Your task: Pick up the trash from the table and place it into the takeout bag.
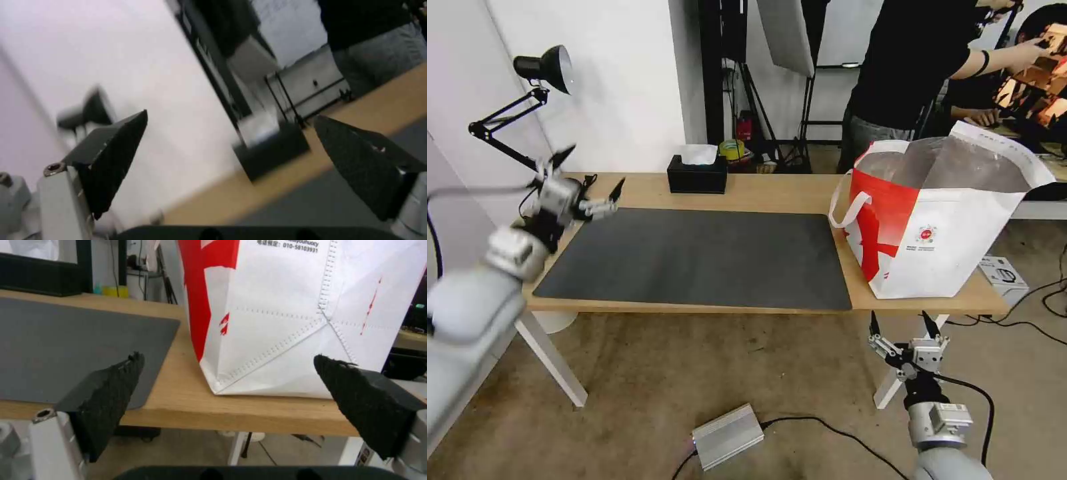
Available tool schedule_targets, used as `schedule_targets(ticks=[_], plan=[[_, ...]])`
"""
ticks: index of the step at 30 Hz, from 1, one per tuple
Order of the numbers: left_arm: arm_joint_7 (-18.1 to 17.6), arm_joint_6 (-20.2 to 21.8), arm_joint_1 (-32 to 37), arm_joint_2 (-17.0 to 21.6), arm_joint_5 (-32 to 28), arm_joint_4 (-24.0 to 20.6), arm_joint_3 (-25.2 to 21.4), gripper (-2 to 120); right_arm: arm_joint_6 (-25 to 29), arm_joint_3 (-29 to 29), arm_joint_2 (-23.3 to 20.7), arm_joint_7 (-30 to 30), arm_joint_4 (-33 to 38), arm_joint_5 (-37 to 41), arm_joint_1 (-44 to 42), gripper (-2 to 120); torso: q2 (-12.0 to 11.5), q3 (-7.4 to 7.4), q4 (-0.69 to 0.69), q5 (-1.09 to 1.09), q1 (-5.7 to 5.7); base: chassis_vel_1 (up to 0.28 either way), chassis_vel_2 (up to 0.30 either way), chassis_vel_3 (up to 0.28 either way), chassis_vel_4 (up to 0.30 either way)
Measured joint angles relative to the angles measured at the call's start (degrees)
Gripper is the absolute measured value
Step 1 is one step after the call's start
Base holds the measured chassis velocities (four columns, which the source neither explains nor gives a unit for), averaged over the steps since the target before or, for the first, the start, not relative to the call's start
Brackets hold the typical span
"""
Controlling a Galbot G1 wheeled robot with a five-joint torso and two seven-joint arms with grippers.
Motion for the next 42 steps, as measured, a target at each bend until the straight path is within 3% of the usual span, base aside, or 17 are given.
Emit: schedule_targets(ticks=[2, 3, 7, 8, 12, 17, 27, 42], plan=[[-1.9, 0.5, 5.3, -4.2, 0.4, -2.6, -1.3, 100, 0.0, -0.1, 0.0, 0.0, 0.0, 0.0, 0.0, 98, 0.0, 0.0, 0.01, 0.0, 0.0, 0.0, 0.0, 0.0, 0.0], [-1.9, 0.5, 5.3, -4.2, 0.4, -2.6, -1.3, 100, 0.0, -0.1, 0.0, 0.0, 0.0, 0.0, 0.0, 98, 0.0, 0.0, 0.01, 0.0, 0.0, 0.0, 0.0, 0.0, 0.0], [-4.0, 0.2, 12.0, -12.8, 2.9, -6.0, -1.6, 100, 0.0, -0.3, 0.0, -0.1, 0.2, -0.2, 0.0, 98, 0.0, 0.0, 0.0, 0.0, 0.0, 0.0, 0.0, 0.0, 0.0], [-4.0, 0.2, 12.0, -12.8, 2.9, -6.0, -1.6, 100, 0.0, -0.3, 0.0, -0.1, 0.2, -0.2, 0.0, 98, 0.0, 0.0, 0.0, 0.0, 0.0, 0.0, 0.0, 0.0, 0.0], [-4.7, -1.7, 16.0, -19.2, 6.3, -7.9, -1.2, 100, -0.2, -0.3, 0.0, -0.2, 0.4, -0.2, 0.0, 98, 0.0, 0.0, -0.02, 0.01, 0.0, 0.0, 0.0, 0.0, 0.0], [-5.3, -3.4, 19.7, -23.3, 8.8, -9.5, -0.1, 100, -0.2, -0.3, -0.1, -0.2, 0.6, -0.2, -0.1, 99, 0.0, 0.0, -0.01, 0.01, 0.0, 0.0, 0.0, 0.0, 0.0], [-6.4, -6.3, 23.4, -28.6, 13.9, -9.8, 2.6, 100, -0.3, -0.4, -0.1, -0.2, 0.7, -0.3, -0.1, 99, 0.0, 0.01, -0.01, 0.0, 0.01, 0.0, 0.0, 0.0, 0.0], [-6.4, -10.4, 27.4, -32.9, 17.7, -8.1, 4.8, 100, -0.4, -0.8, 0.1, -0.2, 0.8, -0.5, -0.4, 100, 0.0, 0.01, 0.0, 0.0, 0.01, 0.0, 0.0, 0.0, 0.0]])
